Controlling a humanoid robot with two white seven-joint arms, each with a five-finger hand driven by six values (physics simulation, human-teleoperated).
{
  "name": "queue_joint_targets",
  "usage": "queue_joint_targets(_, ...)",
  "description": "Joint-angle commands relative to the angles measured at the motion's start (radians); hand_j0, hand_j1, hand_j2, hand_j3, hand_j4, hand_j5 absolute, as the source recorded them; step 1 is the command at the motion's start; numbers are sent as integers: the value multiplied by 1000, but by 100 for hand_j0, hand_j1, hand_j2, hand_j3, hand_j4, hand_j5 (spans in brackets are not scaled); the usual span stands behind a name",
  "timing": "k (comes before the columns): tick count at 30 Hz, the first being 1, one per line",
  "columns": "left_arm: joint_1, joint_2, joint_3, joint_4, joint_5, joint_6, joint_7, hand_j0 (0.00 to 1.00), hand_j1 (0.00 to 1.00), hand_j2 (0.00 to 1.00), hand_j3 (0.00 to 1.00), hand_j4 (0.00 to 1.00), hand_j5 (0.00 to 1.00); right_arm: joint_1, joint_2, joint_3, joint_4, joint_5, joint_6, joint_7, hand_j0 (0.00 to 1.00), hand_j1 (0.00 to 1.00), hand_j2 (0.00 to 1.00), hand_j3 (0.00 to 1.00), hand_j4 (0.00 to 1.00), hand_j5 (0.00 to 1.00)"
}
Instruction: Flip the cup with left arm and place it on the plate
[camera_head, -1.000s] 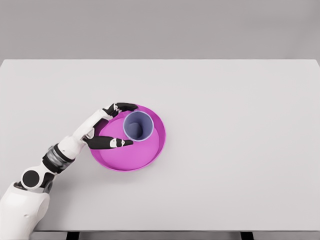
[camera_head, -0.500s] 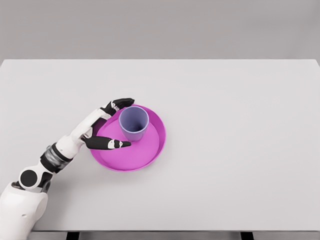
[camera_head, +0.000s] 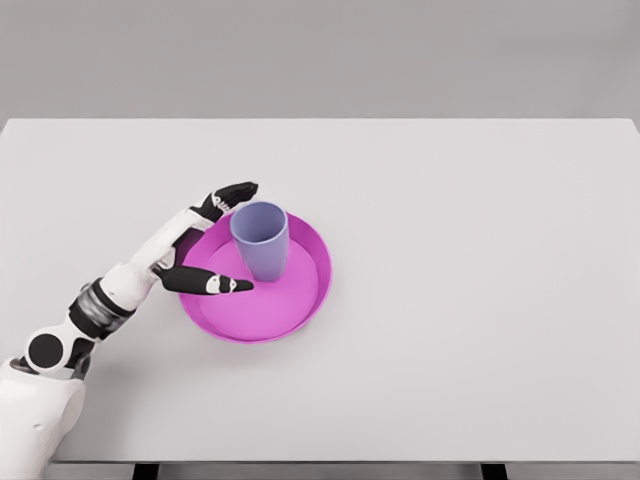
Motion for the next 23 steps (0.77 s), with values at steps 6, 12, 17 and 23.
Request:
queue_joint_targets(6,2,46,28,-11,9,1,0,100,100,100,100,100,100,0,0,0,0,0,0,0,100,100,100,100,100,100)
queue_joint_targets(12,6,151,109,-9,9,1,0,100,100,100,100,100,100,0,0,0,0,0,0,0,100,100,100,100,100,100)
queue_joint_targets(17,46,246,186,2,7,1,0,100,100,100,100,100,100,0,0,0,0,0,0,0,100,100,100,100,100,100)
queue_joint_targets(23,74,267,224,3,0,1,0,100,100,100,100,100,100,0,0,0,0,0,0,0,100,100,100,100,100,100)
